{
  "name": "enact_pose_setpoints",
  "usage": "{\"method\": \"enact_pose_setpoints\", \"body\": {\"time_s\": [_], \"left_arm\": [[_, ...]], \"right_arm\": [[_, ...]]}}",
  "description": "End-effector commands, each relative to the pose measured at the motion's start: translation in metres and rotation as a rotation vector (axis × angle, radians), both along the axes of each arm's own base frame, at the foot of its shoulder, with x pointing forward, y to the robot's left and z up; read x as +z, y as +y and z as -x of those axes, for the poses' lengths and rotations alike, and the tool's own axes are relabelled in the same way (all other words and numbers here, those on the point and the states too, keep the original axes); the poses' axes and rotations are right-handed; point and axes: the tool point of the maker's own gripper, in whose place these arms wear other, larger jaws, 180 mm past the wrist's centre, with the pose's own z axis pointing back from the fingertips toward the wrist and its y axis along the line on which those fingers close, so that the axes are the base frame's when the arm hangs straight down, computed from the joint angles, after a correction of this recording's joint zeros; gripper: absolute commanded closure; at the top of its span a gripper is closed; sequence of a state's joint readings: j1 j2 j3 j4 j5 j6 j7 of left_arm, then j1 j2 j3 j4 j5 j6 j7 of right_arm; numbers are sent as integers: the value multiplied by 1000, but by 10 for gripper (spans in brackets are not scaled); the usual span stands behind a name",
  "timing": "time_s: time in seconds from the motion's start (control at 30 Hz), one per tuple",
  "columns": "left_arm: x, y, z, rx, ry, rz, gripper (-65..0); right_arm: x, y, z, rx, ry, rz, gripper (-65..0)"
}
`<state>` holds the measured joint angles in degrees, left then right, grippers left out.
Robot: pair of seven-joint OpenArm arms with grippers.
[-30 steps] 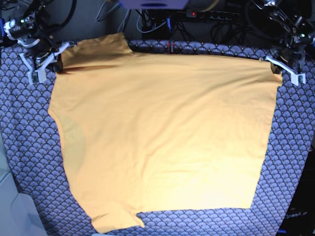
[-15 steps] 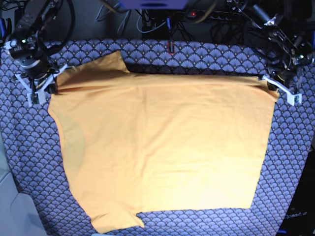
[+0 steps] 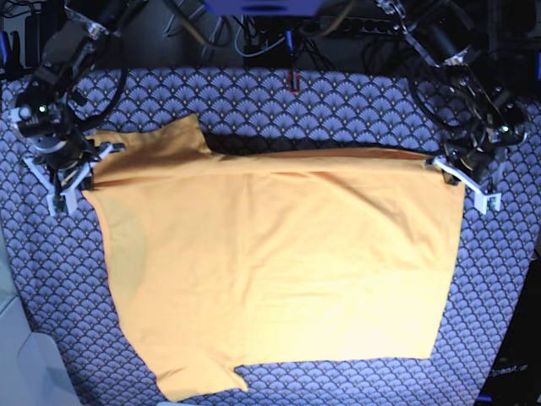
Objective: Fold the T-shirt properly
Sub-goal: 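Lift both held corners and fold the shirt edge over toward the hem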
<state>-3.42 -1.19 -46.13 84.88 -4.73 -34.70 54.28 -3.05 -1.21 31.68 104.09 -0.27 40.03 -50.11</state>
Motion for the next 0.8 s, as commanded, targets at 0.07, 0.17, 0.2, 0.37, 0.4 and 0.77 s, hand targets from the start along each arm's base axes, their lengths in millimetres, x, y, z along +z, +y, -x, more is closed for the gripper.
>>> {"method": "enact_pose_setpoints", "body": {"time_s": [0.07, 0.17, 0.2, 0.37, 0.4, 0.77], "left_arm": [[19, 18, -9, 9, -52, -48, 0], [36, 37, -18, 11, -75, -97, 0], [39, 41, -20, 11, -78, -105, 0], [61, 53, -37, 17, -127, -135, 0], [63, 53, -38, 17, -131, -136, 0], [77, 11, -78, -103, -172, -142, 0]], "right_arm": [[13, 5, -14, 28, -50, 9, 0], [15, 12, -21, 59, -44, 41, 0], [16, 13, -24, 63, -44, 51, 0], [13, 13, -34, 49, -29, 67, 0], [12, 12, -35, 48, -27, 72, 0], [10, 2, -55, 33, -1, 109, 0]]}}
